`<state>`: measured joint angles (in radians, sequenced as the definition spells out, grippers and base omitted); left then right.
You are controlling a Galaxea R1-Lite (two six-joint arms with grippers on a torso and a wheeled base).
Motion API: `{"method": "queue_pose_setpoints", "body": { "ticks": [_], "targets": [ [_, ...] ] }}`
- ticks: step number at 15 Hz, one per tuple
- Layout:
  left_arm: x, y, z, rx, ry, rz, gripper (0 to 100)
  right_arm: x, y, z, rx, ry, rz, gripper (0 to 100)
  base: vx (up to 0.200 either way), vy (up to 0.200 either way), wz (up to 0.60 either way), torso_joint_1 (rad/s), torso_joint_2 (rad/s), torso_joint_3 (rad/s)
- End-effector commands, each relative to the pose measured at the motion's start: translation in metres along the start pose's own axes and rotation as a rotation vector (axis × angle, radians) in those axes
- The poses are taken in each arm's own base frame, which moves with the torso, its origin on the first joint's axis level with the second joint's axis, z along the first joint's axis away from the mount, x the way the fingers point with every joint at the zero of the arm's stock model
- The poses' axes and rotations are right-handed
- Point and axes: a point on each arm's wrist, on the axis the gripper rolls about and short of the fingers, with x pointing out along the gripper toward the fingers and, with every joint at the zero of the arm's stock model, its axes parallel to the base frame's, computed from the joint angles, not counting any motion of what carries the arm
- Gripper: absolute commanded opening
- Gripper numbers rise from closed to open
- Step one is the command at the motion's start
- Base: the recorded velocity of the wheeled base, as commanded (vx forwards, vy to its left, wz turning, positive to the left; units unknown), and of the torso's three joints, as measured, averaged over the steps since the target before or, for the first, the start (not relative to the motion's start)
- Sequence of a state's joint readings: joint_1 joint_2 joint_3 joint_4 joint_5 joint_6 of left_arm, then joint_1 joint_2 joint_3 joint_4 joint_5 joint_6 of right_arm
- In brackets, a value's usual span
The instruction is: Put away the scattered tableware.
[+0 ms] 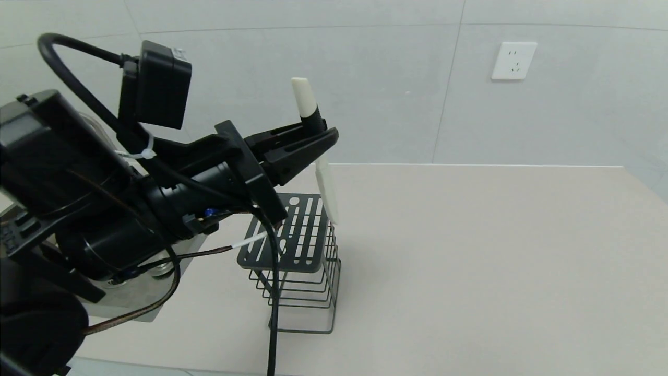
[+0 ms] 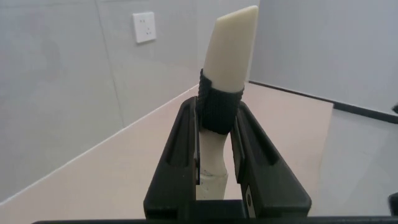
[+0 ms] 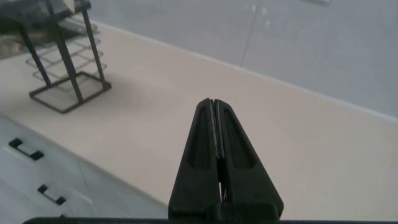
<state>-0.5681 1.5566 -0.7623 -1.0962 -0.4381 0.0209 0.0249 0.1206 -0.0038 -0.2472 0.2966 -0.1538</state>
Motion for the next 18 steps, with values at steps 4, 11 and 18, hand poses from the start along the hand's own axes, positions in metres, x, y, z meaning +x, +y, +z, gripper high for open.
{"method": "queue_pose_setpoints", "body": {
  "ticks": [4, 11, 18],
  "targets": [
    [-0.011, 0.006, 0.013, 0.042, -0.032, 0.011, 0, -0.013, 0.003, -0.027, 0.103, 0.159, -0.265, 0, 0.0, 0.0, 0.0, 0.0, 0.0, 0.0],
    [-0.01, 0.011, 0.008, 0.098, -0.016, 0.024, 0, -0.013, 0.002, -0.027, 0.177, 0.15, -0.293, 0, 0.0, 0.0, 0.0, 0.0, 0.0, 0.0],
    [0.0, 0.023, -0.014, 0.104, -0.014, 0.023, 0, -0.013, 0.002, -0.027, 0.179, 0.15, -0.293, 0, 0.0, 0.0, 0.0, 0.0, 0.0, 0.0]
  ]
}}
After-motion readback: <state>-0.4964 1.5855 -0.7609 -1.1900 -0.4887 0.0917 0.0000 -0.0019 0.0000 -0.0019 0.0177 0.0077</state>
